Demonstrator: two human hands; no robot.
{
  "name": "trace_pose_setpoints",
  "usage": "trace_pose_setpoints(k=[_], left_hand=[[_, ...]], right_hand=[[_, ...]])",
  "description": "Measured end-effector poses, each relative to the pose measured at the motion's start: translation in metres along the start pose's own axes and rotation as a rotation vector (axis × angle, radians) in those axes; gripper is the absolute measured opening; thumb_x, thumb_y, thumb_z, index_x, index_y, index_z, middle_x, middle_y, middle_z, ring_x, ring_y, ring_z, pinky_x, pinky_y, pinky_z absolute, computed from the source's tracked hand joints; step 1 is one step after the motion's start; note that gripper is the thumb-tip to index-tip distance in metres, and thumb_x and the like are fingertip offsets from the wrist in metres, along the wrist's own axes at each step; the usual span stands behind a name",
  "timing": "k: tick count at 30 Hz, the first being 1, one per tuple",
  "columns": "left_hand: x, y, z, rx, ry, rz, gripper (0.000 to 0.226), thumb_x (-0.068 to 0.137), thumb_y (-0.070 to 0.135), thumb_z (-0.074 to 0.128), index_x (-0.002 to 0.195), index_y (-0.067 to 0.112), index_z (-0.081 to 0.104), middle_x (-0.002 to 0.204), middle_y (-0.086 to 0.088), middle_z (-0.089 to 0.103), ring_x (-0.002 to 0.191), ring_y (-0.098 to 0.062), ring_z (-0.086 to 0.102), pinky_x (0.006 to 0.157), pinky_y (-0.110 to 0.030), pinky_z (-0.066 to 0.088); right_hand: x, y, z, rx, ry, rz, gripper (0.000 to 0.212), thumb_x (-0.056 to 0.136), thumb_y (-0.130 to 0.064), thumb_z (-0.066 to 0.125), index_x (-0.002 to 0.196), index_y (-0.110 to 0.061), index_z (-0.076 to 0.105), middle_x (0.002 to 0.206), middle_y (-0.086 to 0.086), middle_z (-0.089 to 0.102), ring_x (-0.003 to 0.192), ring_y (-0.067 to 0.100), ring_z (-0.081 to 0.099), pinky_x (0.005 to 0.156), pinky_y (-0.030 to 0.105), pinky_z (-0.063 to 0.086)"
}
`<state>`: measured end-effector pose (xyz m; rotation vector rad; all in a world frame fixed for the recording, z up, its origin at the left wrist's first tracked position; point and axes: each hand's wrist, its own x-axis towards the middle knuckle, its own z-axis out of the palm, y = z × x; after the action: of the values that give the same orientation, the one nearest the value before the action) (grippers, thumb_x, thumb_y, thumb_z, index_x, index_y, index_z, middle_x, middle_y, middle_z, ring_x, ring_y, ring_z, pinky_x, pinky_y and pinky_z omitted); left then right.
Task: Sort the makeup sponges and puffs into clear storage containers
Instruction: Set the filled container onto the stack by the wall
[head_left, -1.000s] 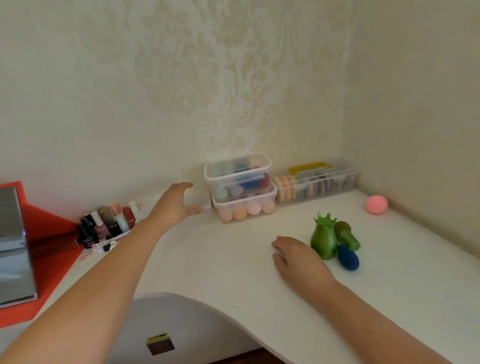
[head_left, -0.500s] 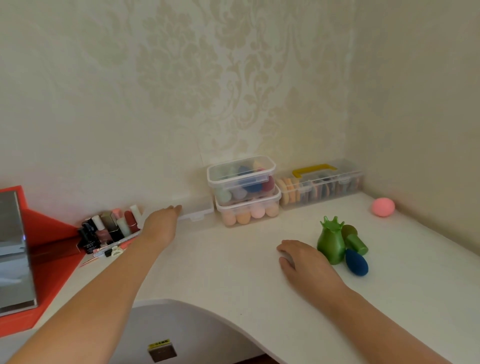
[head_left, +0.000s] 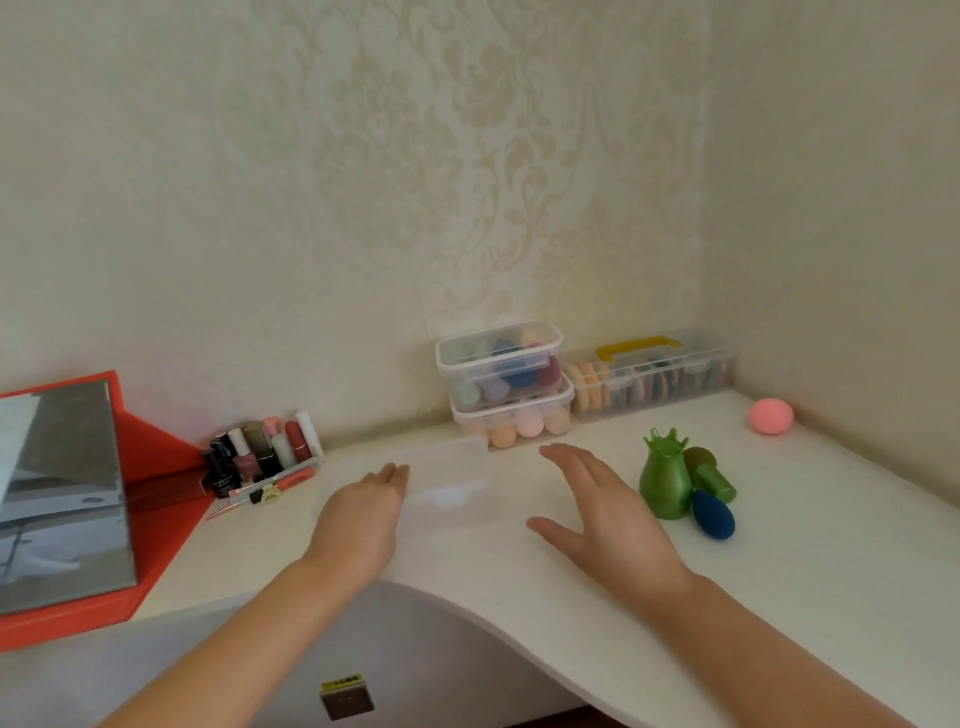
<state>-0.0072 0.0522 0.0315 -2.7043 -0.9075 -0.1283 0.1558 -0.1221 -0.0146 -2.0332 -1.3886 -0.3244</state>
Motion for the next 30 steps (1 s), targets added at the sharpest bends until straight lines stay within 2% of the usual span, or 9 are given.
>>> trace_pose_setpoints(k=[5, 8, 10, 12, 14, 17, 22, 26, 30], left_hand=[[-0.037, 0.047, -0.018, -0.140, 0.062, 0.175, 0.066, 0.092, 0.003, 0.037, 0.151, 0.017, 0.011, 0.159, 0.001, 0.013, 0.142, -0.011, 0.023, 0.111, -0.020, 0.019], [-0.037, 0.051, -0.017, -0.195, 0.060, 0.236, 0.065, 0.095, 0.014, 0.043, 0.151, 0.021, 0.012, 0.159, 0.007, 0.008, 0.143, -0.007, 0.017, 0.112, -0.017, 0.014], [-0.036, 0.044, -0.016, -0.175, 0.034, 0.227, 0.065, 0.095, 0.017, 0.047, 0.151, 0.023, 0.014, 0.159, 0.007, 0.005, 0.144, -0.010, 0.017, 0.113, -0.021, 0.017], [-0.035, 0.037, -0.018, -0.120, 0.012, 0.209, 0.064, 0.096, 0.023, 0.049, 0.151, 0.025, 0.016, 0.159, 0.003, 0.013, 0.143, -0.014, 0.021, 0.113, -0.025, 0.022], [-0.033, 0.034, -0.021, -0.061, -0.020, 0.206, 0.061, 0.096, 0.031, 0.049, 0.150, 0.021, 0.023, 0.155, 0.001, 0.025, 0.140, -0.016, 0.030, 0.110, -0.027, 0.028], [-0.023, 0.033, -0.024, 0.081, -0.083, 0.255, 0.053, 0.095, 0.034, 0.049, 0.141, 0.011, 0.037, 0.144, -0.007, 0.044, 0.127, -0.024, 0.047, 0.101, -0.032, 0.040], [-0.015, 0.031, -0.022, 0.245, -0.103, 0.339, 0.044, 0.095, 0.028, 0.042, 0.133, 0.005, 0.041, 0.128, -0.013, 0.054, 0.105, -0.034, 0.057, 0.082, -0.039, 0.043], [-0.018, 0.033, -0.020, 0.295, -0.067, 0.388, 0.040, 0.094, 0.021, 0.037, 0.130, 0.003, 0.044, 0.121, -0.015, 0.056, 0.099, -0.036, 0.058, 0.067, -0.035, 0.033], [-0.020, 0.030, -0.024, 0.268, -0.038, 0.408, 0.041, 0.092, 0.025, 0.039, 0.127, 0.004, 0.048, 0.112, -0.016, 0.063, 0.095, -0.036, 0.059, 0.070, -0.036, 0.039]], right_hand=[[-0.002, -0.012, -0.002, -0.228, -0.115, -0.207, 0.071, 0.076, -0.065, 0.044, 0.130, -0.020, 0.054, 0.133, 0.001, 0.058, 0.122, 0.018, 0.055, 0.107, 0.037, 0.030], [-0.003, -0.012, -0.008, -0.277, -0.116, -0.212, 0.064, 0.075, -0.065, 0.045, 0.115, -0.021, 0.068, 0.117, -0.003, 0.068, 0.106, 0.014, 0.066, 0.100, 0.032, 0.037], [-0.004, -0.020, -0.019, -0.284, -0.178, -0.204, 0.063, 0.079, -0.058, 0.057, 0.126, -0.017, 0.061, 0.129, 0.002, 0.061, 0.117, 0.016, 0.060, 0.105, 0.027, 0.035], [0.000, -0.031, -0.027, -0.336, -0.315, -0.146, 0.065, 0.088, -0.048, 0.056, 0.142, -0.015, 0.041, 0.145, 0.006, 0.043, 0.132, 0.022, 0.042, 0.106, 0.030, 0.037], [0.005, -0.044, -0.031, -0.527, -0.425, -0.113, 0.055, 0.093, -0.038, 0.053, 0.139, -0.010, 0.039, 0.137, 0.010, 0.043, 0.123, 0.026, 0.044, 0.089, 0.034, 0.043], [0.011, -0.055, -0.027, -0.705, -0.481, -0.194, 0.026, 0.095, -0.014, 0.052, 0.119, -0.004, 0.054, 0.115, 0.012, 0.055, 0.102, 0.029, 0.057, 0.066, 0.033, 0.037], [0.019, -0.061, -0.030, -0.785, -0.616, -0.318, 0.019, 0.089, 0.004, 0.049, 0.104, 0.001, 0.060, 0.107, 0.016, 0.058, 0.097, 0.032, 0.057, 0.064, 0.032, 0.038], [0.013, -0.063, -0.035, -0.827, -0.618, -0.388, 0.024, 0.087, 0.010, 0.048, 0.108, 0.004, 0.058, 0.103, 0.017, 0.059, 0.076, 0.026, 0.046, 0.049, 0.029, 0.031], [0.011, -0.065, -0.051, -0.756, -0.629, -0.347, 0.021, 0.089, 0.004, 0.045, 0.103, 0.000, 0.059, 0.085, 0.010, 0.055, 0.066, 0.023, 0.046, 0.047, 0.026, 0.028]])
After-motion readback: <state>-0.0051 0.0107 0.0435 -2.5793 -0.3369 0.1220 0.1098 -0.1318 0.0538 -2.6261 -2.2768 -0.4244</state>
